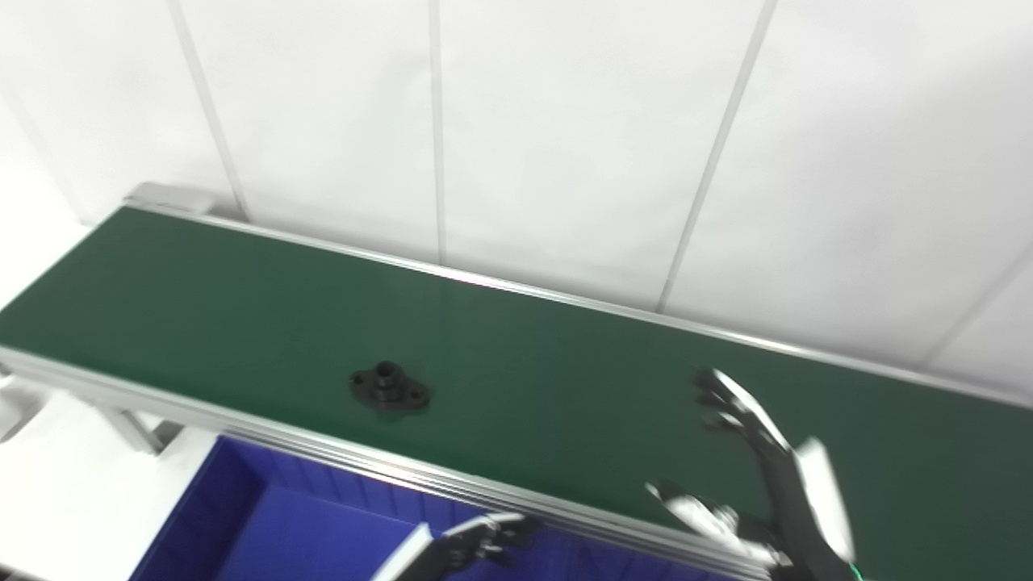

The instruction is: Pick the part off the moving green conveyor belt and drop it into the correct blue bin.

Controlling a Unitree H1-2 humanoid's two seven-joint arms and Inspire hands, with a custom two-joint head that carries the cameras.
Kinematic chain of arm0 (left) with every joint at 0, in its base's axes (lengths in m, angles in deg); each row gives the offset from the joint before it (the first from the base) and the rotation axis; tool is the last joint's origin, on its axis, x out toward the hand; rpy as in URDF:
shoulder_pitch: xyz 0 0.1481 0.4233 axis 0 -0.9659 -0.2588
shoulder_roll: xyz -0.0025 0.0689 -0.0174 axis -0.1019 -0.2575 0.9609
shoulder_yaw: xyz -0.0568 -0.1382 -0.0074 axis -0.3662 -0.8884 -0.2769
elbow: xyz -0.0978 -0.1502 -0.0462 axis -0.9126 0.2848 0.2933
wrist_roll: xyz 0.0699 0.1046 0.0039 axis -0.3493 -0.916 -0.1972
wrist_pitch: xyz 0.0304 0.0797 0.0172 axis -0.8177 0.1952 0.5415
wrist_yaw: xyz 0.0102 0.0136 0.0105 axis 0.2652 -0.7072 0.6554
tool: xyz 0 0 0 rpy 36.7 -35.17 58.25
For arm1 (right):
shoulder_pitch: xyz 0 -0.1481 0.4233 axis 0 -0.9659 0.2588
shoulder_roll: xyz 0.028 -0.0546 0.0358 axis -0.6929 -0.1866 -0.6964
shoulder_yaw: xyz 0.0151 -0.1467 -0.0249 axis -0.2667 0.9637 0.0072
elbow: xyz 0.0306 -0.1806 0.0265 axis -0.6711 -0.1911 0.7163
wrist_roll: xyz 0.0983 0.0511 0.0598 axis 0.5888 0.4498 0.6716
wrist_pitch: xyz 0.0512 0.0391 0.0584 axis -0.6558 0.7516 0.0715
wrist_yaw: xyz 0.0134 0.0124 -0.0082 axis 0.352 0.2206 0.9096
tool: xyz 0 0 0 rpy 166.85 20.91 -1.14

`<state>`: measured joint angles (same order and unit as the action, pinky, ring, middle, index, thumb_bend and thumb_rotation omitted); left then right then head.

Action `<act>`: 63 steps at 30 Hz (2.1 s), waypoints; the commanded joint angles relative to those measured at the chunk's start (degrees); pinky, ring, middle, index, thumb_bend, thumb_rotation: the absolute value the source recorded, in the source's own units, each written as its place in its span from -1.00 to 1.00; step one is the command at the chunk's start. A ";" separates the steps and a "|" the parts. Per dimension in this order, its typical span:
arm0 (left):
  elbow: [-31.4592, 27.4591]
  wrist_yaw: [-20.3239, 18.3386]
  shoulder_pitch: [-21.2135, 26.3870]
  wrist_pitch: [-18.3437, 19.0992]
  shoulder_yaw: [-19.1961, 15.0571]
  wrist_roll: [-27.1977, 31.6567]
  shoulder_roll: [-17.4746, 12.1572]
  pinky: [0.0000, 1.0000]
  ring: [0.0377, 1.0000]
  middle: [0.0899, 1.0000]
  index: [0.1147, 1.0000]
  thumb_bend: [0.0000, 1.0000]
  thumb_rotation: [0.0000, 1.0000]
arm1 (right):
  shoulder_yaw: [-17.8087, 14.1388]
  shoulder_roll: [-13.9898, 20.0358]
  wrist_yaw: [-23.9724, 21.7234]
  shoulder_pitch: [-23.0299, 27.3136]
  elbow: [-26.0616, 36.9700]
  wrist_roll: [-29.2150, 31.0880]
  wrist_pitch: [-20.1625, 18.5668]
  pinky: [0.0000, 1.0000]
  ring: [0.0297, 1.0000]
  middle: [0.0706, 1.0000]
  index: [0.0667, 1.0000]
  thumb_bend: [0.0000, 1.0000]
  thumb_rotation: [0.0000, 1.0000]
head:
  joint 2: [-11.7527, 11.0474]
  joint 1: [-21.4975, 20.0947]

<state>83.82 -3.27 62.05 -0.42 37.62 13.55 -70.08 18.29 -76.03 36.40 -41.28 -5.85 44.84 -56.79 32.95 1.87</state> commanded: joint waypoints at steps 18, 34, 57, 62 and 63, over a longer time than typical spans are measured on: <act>-1.53 -29.39 -2.34 -1.29 -19.69 10.81 9.69 0.65 0.72 0.77 0.72 0.54 -0.51 | 3.02 -3.28 -7.14 15.73 -7.42 -8.57 -13.49 0.40 0.62 0.69 0.71 0.56 0.02 | 4.94 -7.56; -2.99 -40.93 -2.98 -1.29 -27.21 11.69 17.82 0.60 0.70 0.76 0.72 0.42 -0.46 | 8.17 -3.56 -13.31 27.49 -16.61 -12.83 -16.52 0.42 0.61 0.68 0.70 0.68 -0.02 | 8.38 -6.73; -4.55 -42.47 -3.75 -1.29 -27.78 9.52 21.35 0.49 0.66 0.73 0.70 0.40 -0.37 | 15.75 -6.96 -15.72 32.30 -24.56 -20.93 -18.26 0.45 0.59 0.62 0.62 0.90 -0.18 | 8.85 -2.37; -5.30 -41.62 -4.40 -1.29 -27.04 8.36 21.37 0.51 0.66 0.73 0.70 0.40 -0.37 | 16.46 -7.08 -13.66 31.29 -26.65 -20.88 -16.45 0.46 0.59 0.63 0.63 0.88 -0.22 | 9.02 -1.31; -5.33 -41.50 -4.45 -1.29 -26.88 8.25 21.40 0.51 0.66 0.73 0.70 0.41 -0.37 | 16.61 -6.94 -13.45 31.03 -26.98 -20.68 -16.16 0.47 0.60 0.63 0.64 0.87 -0.22 | 9.02 -0.79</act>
<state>80.12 -44.97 58.21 -0.44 10.24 21.89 -48.85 34.93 -82.28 21.17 -11.40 -33.31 24.03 -75.04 41.92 1.05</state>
